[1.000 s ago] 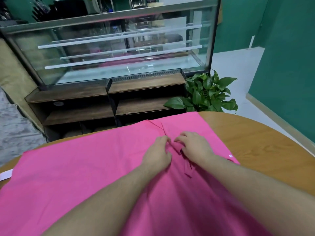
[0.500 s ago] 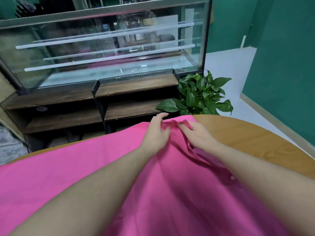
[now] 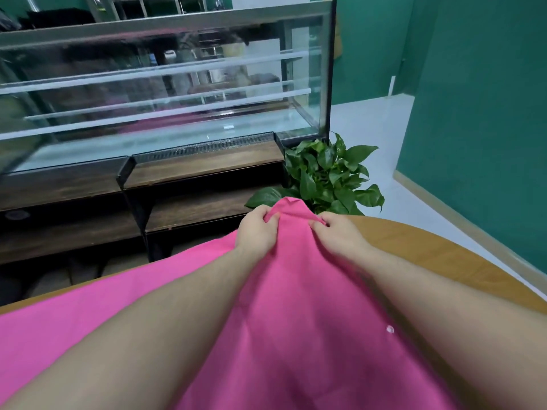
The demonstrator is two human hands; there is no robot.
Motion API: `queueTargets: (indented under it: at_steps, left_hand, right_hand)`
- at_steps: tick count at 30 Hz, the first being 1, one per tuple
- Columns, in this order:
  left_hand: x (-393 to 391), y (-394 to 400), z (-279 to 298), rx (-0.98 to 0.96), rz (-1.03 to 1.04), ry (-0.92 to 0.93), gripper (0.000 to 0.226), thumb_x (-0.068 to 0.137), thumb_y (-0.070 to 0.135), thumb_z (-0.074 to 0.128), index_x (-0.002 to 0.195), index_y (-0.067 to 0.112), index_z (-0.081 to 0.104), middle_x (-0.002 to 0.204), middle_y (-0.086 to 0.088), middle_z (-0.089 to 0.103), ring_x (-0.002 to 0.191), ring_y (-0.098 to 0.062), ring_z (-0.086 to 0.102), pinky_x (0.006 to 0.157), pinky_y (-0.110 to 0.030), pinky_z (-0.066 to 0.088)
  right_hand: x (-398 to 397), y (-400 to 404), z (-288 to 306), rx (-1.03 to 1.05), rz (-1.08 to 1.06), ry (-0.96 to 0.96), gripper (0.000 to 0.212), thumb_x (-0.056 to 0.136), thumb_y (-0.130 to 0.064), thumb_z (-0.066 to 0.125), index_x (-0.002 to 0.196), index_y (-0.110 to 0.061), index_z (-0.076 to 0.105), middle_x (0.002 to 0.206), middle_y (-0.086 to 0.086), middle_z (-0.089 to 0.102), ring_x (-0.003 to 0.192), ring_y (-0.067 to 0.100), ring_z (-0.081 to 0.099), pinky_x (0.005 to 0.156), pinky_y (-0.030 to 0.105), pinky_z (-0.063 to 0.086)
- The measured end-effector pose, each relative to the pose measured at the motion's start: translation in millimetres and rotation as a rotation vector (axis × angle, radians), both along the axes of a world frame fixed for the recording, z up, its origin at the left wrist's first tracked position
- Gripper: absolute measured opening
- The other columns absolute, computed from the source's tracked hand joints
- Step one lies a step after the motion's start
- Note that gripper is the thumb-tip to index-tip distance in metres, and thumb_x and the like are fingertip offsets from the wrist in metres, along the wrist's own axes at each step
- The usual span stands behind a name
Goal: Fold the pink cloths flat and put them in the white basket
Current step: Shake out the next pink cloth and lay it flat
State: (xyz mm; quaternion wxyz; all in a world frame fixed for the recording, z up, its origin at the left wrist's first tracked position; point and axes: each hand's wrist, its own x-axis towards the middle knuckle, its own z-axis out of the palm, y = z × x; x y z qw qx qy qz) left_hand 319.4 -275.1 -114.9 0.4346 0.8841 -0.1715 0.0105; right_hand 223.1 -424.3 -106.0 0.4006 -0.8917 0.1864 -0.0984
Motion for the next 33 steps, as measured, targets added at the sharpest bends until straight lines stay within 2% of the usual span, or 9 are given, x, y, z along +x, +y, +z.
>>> queueTargets:
  at_steps: [5,12,18,20,23,25,27,29,33]
  left_hand:
    - [17,-22,-6,0.044,0.037,-0.002,0.015,0.097,0.028,0.056,0.096,0.016,0.066,0.083,0.004,0.060,0.085,-0.020,0.056,0.073,-0.029,0.038]
    - [40,-37,-22,0.146,0.069,0.017,0.013,0.097,0.034,0.055,0.095,0.024,0.064,0.091,0.005,0.063,0.092,-0.021,0.059,0.074,-0.028,0.039]
    - [49,-42,-31,0.155,0.107,0.028,0.012,0.096,0.036,0.056,0.091,0.027,0.062,0.089,0.006,0.063,0.095,-0.025,0.062,0.074,-0.029,0.040]
    - [47,-44,-34,0.147,0.092,0.002,0.013,0.095,0.034,0.057,0.102,0.026,0.064,0.103,0.003,0.065,0.100,-0.024,0.062,0.079,-0.030,0.044]
    - [33,-44,-39,0.090,0.066,-0.028,0.034,0.095,0.025,0.058,0.128,0.024,0.053,0.133,0.000,0.046,0.103,-0.019,0.058,0.085,-0.028,0.041]
    - [17,-38,-39,0.058,0.016,-0.089,0.040,0.092,0.019,0.057,0.131,0.021,0.049,0.136,-0.001,0.038,0.103,-0.019,0.056,0.085,-0.030,0.041]
    - [-3,-30,-36,0.167,-0.052,-0.237,0.032,0.089,0.024,0.056,0.120,0.024,0.055,0.129,0.002,0.043,0.112,-0.021,0.054,0.095,-0.038,0.042]
    - [-31,-19,-33,0.413,-0.135,-0.315,0.029,0.093,0.039,0.048,0.121,0.032,0.054,0.133,0.008,0.046,0.128,-0.019,0.044,0.106,-0.046,0.032]
    - [-74,0,-46,0.813,-0.273,-0.109,0.057,0.097,0.067,0.015,0.151,0.048,0.016,0.165,0.009,0.006,0.153,-0.026,-0.003,0.113,-0.071,-0.004]
  right_hand:
    - [23,-18,-14,-0.037,-0.062,0.081,0.035,0.098,-0.037,0.051,0.067,-0.021,0.051,0.072,-0.004,0.056,0.084,0.025,0.057,0.076,0.035,0.044]
    - [31,-34,-31,0.056,-0.076,0.190,0.036,0.084,-0.038,0.058,0.056,-0.017,0.047,0.062,-0.001,0.055,0.062,0.021,0.050,0.057,0.028,0.035]
    - [49,-41,-42,-0.128,-0.053,0.193,0.028,0.093,-0.025,0.050,0.066,-0.020,0.046,0.070,-0.006,0.053,0.085,0.026,0.057,0.072,0.032,0.042]
    - [52,-42,-44,-0.175,-0.063,0.214,0.028,0.095,-0.027,0.047,0.068,-0.021,0.041,0.074,-0.004,0.052,0.085,0.027,0.053,0.070,0.032,0.038]
    - [52,-43,-48,-0.243,-0.087,0.254,0.026,0.094,-0.029,0.044,0.070,-0.022,0.040,0.086,-0.001,0.055,0.088,0.027,0.054,0.071,0.031,0.036]
    - [53,-43,-49,-0.258,-0.090,0.266,0.022,0.094,-0.029,0.044,0.073,-0.021,0.045,0.090,0.001,0.058,0.093,0.028,0.057,0.071,0.031,0.037]
    - [54,-41,-48,-0.296,-0.085,0.276,0.017,0.095,-0.029,0.042,0.090,-0.021,0.056,0.102,0.004,0.064,0.101,0.029,0.059,0.073,0.031,0.038]
    - [54,-38,-45,-0.353,-0.085,0.284,0.026,0.098,-0.029,0.040,0.112,-0.020,0.060,0.116,0.006,0.065,0.108,0.029,0.059,0.075,0.032,0.039]
    - [50,-35,-42,-0.379,-0.072,0.307,0.030,0.099,-0.031,0.038,0.120,-0.018,0.055,0.120,0.008,0.064,0.110,0.030,0.058,0.077,0.033,0.040]
